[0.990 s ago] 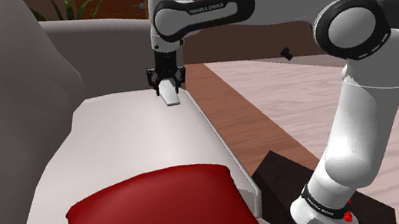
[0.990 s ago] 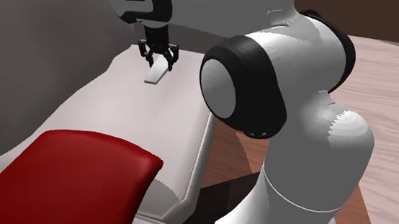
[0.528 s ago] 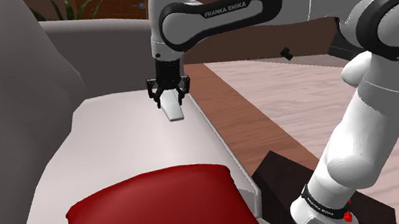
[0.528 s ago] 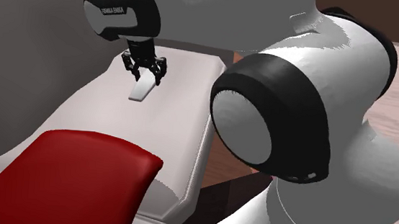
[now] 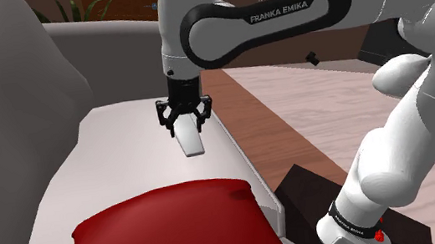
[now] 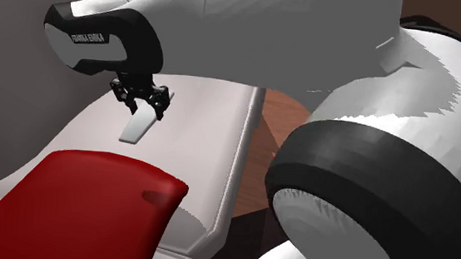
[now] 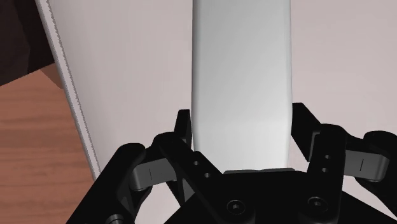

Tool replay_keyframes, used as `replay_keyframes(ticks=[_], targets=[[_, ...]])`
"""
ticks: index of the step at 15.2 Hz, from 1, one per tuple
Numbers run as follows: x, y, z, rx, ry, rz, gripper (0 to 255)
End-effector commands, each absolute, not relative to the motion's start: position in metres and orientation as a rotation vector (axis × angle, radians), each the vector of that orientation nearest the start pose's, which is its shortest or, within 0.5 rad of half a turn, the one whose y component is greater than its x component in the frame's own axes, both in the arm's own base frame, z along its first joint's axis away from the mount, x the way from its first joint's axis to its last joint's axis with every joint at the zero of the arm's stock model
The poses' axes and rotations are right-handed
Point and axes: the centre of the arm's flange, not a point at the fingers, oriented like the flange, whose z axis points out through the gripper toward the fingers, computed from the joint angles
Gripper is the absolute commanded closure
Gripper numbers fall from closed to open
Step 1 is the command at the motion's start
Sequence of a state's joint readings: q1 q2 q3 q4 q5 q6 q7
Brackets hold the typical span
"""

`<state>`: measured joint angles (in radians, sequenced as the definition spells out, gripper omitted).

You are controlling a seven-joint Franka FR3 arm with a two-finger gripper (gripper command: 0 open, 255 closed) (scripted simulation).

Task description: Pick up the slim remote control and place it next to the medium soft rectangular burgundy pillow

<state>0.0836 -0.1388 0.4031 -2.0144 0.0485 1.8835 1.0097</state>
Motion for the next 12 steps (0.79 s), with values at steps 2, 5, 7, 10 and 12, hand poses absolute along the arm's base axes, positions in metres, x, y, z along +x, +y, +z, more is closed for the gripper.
replay_keyframes(ticks=[2,5,7,10,12], targets=[[0.424,0.279,0.508,-3.035,0.844,-0.006,255],[0.394,0.305,0.508,-3.035,0.844,-0.006,255],[0.375,0.323,0.508,-3.035,0.844,-0.006,255],[0.345,0.349,0.508,-3.035,0.844,-0.006,255],[0.325,0.366,0.509,-3.035,0.844,-0.006,255]])
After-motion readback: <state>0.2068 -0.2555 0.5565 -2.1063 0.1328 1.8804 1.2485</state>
